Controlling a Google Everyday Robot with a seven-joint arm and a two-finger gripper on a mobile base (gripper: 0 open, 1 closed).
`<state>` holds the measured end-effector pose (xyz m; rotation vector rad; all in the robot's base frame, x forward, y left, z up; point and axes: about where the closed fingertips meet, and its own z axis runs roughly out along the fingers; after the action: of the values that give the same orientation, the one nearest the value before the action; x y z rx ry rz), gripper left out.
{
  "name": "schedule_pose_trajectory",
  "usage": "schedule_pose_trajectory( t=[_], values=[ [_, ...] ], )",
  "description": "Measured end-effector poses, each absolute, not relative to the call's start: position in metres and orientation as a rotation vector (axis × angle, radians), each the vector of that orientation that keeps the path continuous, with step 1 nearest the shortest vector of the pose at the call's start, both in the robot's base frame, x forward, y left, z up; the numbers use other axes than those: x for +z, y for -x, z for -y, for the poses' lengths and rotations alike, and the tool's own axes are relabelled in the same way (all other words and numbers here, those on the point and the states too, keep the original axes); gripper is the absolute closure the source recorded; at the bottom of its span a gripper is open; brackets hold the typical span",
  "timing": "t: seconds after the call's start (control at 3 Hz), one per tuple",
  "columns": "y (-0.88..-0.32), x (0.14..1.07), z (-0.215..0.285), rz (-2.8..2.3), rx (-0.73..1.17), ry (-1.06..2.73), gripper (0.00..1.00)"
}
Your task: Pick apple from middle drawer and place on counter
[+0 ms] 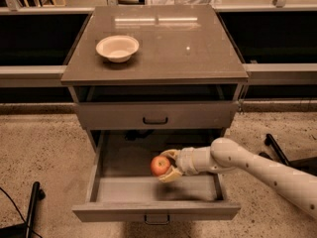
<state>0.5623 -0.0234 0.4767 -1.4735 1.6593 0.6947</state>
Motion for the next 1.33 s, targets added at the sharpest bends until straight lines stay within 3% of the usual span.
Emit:
schedule_pose_trajectory(
  t=[0.67, 1.33],
  values=[
    [-0.539, 0.686, 0.054, -1.478, 0.613, 1.709, 1.00],
    [-0.597, 0.779, 0.108, -1.601, 0.751, 1.584, 1.00]
  ],
)
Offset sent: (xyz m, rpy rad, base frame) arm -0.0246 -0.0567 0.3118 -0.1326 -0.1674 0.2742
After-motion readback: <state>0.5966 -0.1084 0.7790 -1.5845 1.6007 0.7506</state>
